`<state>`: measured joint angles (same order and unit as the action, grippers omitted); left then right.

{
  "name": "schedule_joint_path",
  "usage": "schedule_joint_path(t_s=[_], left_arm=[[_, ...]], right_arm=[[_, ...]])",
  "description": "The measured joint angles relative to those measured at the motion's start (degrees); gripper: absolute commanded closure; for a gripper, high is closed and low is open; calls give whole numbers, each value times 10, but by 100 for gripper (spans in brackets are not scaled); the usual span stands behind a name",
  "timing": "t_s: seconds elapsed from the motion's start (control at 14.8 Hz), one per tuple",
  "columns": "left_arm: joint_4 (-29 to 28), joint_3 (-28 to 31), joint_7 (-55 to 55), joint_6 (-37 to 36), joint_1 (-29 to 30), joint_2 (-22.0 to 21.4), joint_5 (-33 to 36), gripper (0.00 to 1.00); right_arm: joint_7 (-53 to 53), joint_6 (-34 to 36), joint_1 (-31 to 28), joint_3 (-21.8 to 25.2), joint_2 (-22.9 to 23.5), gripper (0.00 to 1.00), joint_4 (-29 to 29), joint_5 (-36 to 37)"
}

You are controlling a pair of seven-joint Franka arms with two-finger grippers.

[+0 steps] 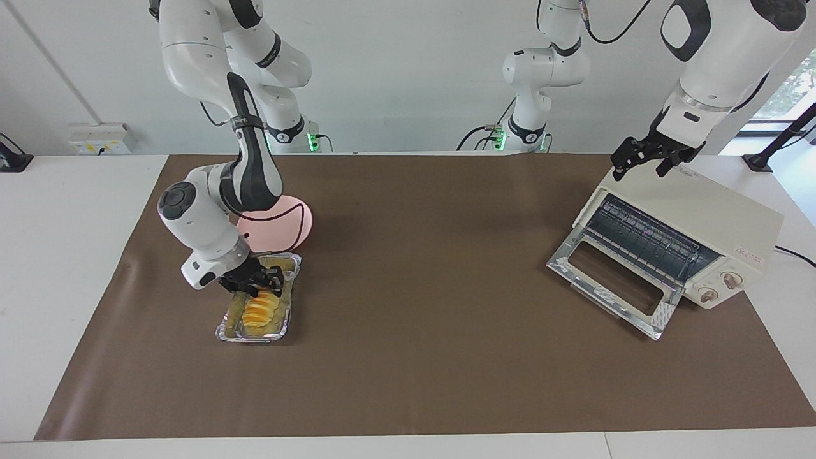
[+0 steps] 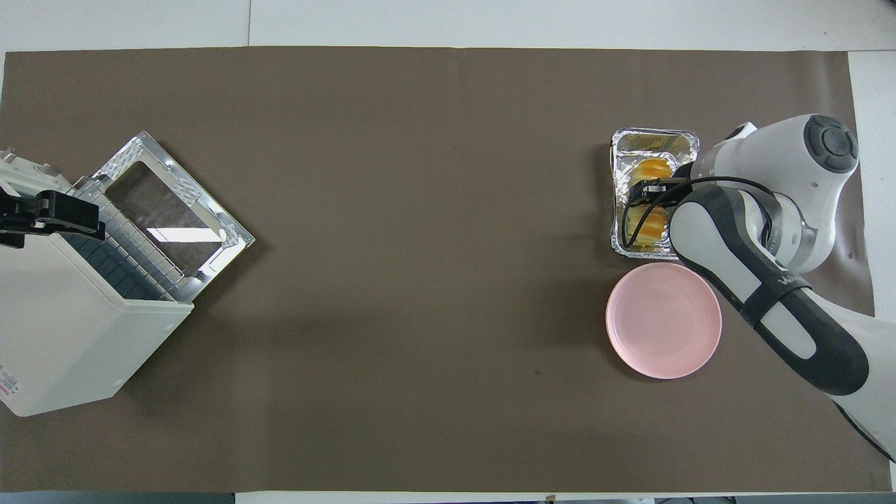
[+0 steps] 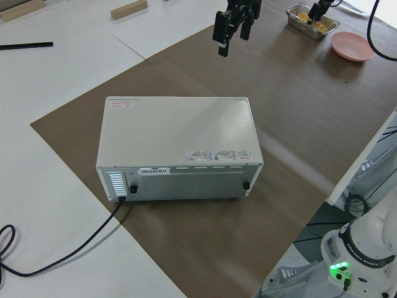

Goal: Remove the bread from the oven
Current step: 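Lower the right gripper into the tray and grasp the bread rolls, then lift the bread rolls with the right gripper onto the pink plate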

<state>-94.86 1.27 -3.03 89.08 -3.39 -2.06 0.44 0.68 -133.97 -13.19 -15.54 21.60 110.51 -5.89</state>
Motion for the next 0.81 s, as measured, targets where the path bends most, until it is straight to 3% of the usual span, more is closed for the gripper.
schedule_joint_path(t_s=[0.34,0.54,0.81], left_arm=[[0,0,0,0,0,0,0,0],[0,0,0,0,0,0,0,0],[0,0,0,0,0,0,0,0]], right_arm=[[4,23,1,-1,-5,100,-6,0],[4,127,2,-4,-39,100,-43,0],[4,294,4,-5,-146,100,-51,0]])
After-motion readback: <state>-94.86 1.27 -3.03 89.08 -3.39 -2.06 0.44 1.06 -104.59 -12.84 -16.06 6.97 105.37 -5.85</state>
